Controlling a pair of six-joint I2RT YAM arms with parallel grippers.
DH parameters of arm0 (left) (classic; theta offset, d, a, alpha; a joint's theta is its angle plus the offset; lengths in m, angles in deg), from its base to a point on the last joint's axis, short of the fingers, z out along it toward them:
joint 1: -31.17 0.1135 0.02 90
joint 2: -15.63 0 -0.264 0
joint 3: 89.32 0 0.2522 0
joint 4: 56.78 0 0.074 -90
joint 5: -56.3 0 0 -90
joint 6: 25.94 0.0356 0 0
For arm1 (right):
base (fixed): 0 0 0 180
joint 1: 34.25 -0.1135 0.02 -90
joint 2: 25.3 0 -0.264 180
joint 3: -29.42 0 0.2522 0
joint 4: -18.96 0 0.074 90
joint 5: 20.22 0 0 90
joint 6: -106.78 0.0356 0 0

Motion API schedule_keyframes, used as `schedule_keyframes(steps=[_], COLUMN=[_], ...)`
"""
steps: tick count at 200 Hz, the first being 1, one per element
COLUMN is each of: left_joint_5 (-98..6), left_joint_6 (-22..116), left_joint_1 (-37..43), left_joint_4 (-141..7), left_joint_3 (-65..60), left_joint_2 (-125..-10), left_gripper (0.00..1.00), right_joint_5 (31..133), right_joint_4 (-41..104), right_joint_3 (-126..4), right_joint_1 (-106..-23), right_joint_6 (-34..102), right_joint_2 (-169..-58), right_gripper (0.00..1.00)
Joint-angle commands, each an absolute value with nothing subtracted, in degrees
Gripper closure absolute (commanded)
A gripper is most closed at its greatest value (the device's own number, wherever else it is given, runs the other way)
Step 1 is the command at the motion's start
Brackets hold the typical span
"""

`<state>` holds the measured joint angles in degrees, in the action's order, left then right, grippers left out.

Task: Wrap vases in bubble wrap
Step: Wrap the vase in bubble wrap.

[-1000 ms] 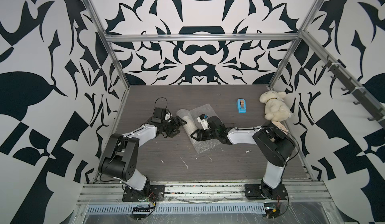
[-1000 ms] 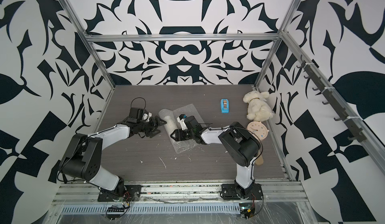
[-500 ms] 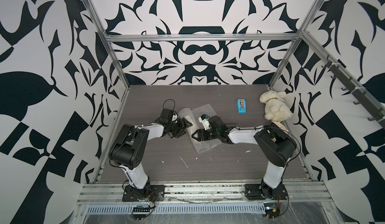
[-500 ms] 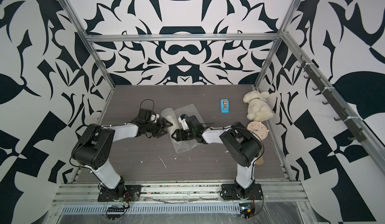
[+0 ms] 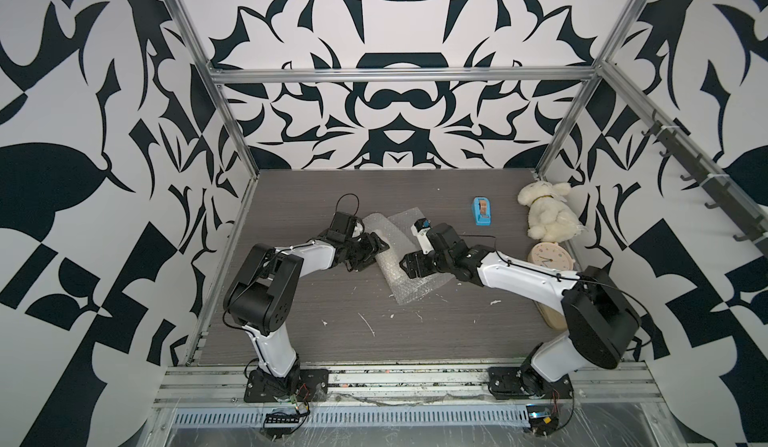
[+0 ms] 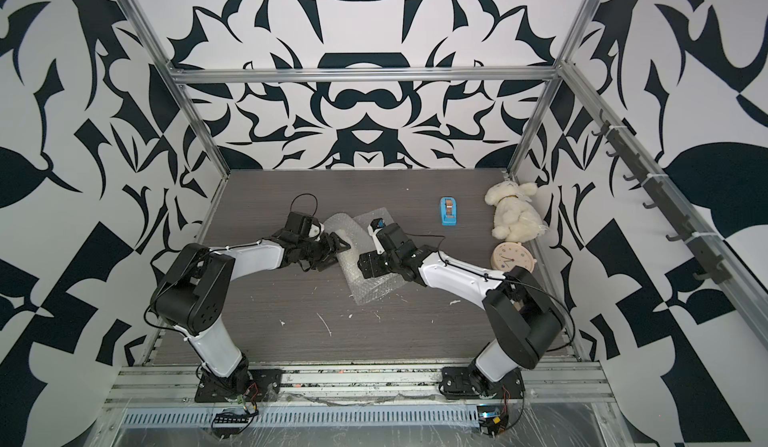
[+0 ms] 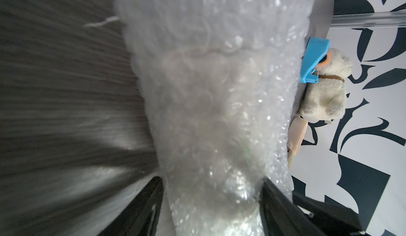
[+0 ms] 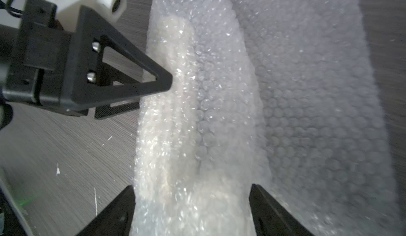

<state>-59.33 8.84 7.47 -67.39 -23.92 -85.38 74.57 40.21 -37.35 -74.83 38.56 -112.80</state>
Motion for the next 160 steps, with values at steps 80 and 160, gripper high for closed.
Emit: schedule_keyframes(steps=[80,160], left_joint_5=[-58.21,-60.41], left_joint_6=[9.75,8.52], left_joint_1=[7.44,9.2], left_joint_4=[-70.15,-64.98], left_joint_3=[-27.0,-33.0], left_joint_2=[-85.48,-82.43], left_gripper=[0.29,0.29], right_joint_5=[65.89,64.77], right_joint_4=[43.8,45.99], right_joint_3=[-46.59,-53.29], right_joint_1=[-82.57,-86.2], right_joint_6=[35.83,35.47], right_joint_2=[-117.27,-127.92], right_gripper=[0.09,0.09])
